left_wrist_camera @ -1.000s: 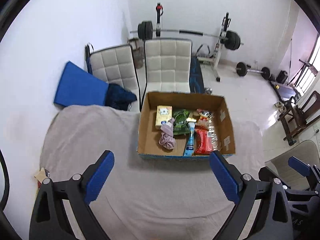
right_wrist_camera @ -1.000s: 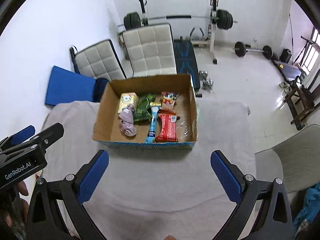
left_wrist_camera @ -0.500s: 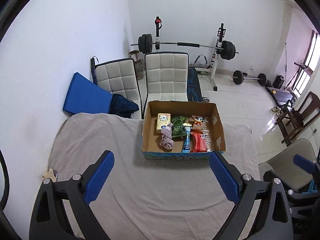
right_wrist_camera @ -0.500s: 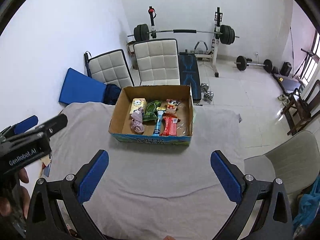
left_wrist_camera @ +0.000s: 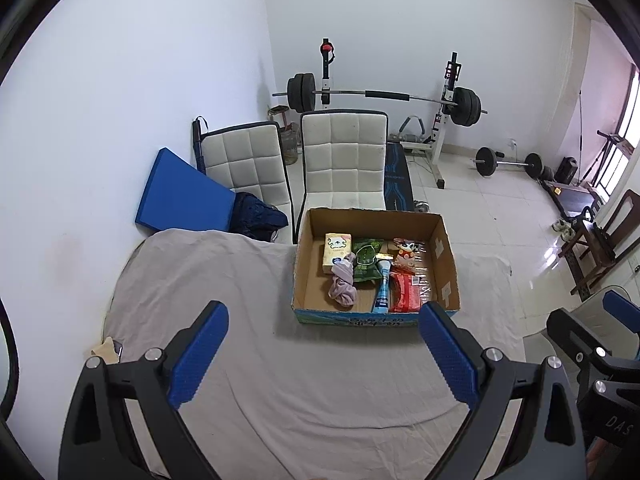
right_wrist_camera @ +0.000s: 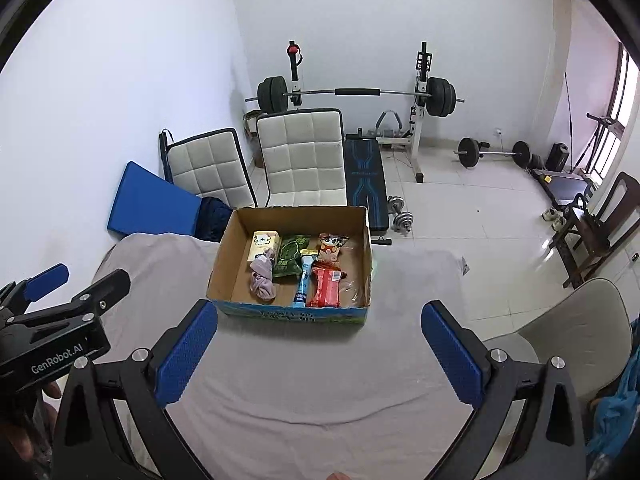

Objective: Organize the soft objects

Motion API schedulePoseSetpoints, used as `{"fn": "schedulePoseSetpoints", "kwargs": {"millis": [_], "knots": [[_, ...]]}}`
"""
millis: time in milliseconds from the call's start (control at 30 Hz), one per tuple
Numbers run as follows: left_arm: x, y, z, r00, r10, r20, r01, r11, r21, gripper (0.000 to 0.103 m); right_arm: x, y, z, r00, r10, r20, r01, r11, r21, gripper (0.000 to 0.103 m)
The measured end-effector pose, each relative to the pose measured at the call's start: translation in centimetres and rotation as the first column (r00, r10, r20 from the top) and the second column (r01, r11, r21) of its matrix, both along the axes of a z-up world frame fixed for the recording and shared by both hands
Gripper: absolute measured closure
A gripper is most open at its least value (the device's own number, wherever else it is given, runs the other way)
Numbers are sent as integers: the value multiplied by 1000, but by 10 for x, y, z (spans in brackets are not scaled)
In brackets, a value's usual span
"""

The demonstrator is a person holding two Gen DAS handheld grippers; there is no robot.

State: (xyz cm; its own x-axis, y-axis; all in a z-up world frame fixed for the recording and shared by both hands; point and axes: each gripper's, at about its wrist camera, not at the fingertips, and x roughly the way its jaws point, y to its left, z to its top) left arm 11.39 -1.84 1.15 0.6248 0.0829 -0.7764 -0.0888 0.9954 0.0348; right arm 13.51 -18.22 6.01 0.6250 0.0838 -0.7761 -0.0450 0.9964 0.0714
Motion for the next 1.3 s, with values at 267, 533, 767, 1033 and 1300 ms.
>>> {"fn": "schedulePoseSetpoints", "kwargs": {"millis": [267,533,767,1033,1300], "knots": [[1,4,0,1000,14,-3,-14,1000,-7,6,-1,-3,0,1000,-19,15,19,1000,-1,0],[-4,2,1,1000,11,-4,-11,1000,-7,6,-4,-8,10,998,-37,46,37,999,-1,0],[-11,2,10,1000,7,16,-7,1000,-5,6,-8,-7,15,998,-35,58,36,999,-9,0],[-16,1,15,1000,-1,15,1,1000,-7,6,-10,-8,17,998,-34,61,35,999,-7,0],[-19,-2,18,1000,-3,19,3,1000,-8,6,-12,-9,18,998,-36,58,37,999,-2,0]]}}
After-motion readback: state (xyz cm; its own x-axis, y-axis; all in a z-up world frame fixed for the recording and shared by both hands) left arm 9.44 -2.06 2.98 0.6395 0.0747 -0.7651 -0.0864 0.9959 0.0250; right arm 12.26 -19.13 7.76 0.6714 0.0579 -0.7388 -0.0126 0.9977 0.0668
